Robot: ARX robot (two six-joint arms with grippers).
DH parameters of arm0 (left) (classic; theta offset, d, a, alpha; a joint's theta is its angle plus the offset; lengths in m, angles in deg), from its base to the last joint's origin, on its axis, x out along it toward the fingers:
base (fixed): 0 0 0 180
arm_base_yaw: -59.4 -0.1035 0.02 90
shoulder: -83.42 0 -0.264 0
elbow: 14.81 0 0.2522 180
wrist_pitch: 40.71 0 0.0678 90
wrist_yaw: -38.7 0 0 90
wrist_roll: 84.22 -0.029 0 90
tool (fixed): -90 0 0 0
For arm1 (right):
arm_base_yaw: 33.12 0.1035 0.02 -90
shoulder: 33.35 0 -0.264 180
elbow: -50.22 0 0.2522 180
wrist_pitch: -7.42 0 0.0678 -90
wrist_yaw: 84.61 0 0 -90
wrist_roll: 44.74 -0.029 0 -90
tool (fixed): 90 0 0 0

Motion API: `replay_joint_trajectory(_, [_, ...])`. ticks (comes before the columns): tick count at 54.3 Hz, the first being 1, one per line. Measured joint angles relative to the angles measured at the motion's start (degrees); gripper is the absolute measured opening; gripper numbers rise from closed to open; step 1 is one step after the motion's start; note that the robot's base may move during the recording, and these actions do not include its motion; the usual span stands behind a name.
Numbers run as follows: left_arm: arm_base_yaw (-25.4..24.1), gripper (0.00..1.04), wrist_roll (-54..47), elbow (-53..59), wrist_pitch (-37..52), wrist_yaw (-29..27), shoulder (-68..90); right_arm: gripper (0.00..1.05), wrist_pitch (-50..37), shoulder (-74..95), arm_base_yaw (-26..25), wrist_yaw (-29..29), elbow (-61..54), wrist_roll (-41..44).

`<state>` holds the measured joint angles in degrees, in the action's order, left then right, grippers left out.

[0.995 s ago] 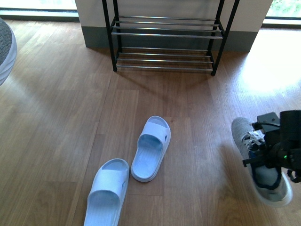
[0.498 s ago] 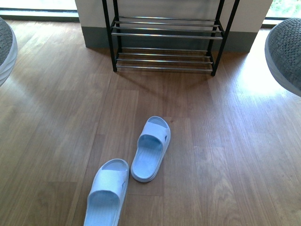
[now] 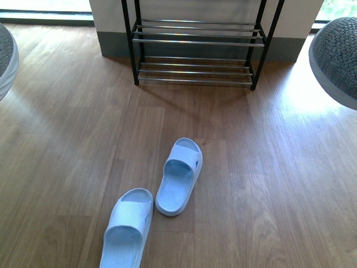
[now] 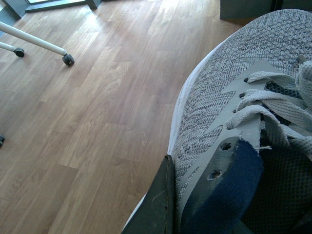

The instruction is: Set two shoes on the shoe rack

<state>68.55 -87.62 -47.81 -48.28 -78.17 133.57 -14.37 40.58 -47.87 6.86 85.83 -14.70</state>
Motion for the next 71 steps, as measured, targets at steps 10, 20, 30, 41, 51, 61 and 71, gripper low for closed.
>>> replay_joint_trajectory(10, [0.0, 0.02, 0.0, 0.0, 0.0, 0.0, 0.0, 0.01, 0.0, 0.0, 0.0, 0.1, 0.0, 0.0])
replay_joint_trajectory(20, [0.0, 0.02, 0.0, 0.0, 0.0, 0.0, 0.0, 0.01, 0.0, 0.0, 0.0, 0.0, 0.0, 0.0])
replay_joint_trajectory(30, [0.0, 0.02, 0.0, 0.0, 0.0, 0.0, 0.0, 0.01, 0.0, 0.0, 0.0, 0.0, 0.0, 0.0])
replay_joint_trajectory(41, [0.0, 0.02, 0.0, 0.0, 0.0, 0.0, 0.0, 0.01, 0.0, 0.0, 0.0, 0.0, 0.0, 0.0])
replay_joint_trajectory(51, [0.0, 0.02, 0.0, 0.0, 0.0, 0.0, 0.0, 0.01, 0.0, 0.0, 0.0, 0.0, 0.0, 0.0])
replay_joint_trajectory(61, [0.0, 0.02, 0.0, 0.0, 0.0, 0.0, 0.0, 0.01, 0.0, 0.0, 0.0, 0.0, 0.0, 0.0])
replay_joint_trajectory(71, [0.0, 0.02, 0.0, 0.0, 0.0, 0.0, 0.0, 0.01, 0.0, 0.0, 0.0, 0.0, 0.0, 0.0])
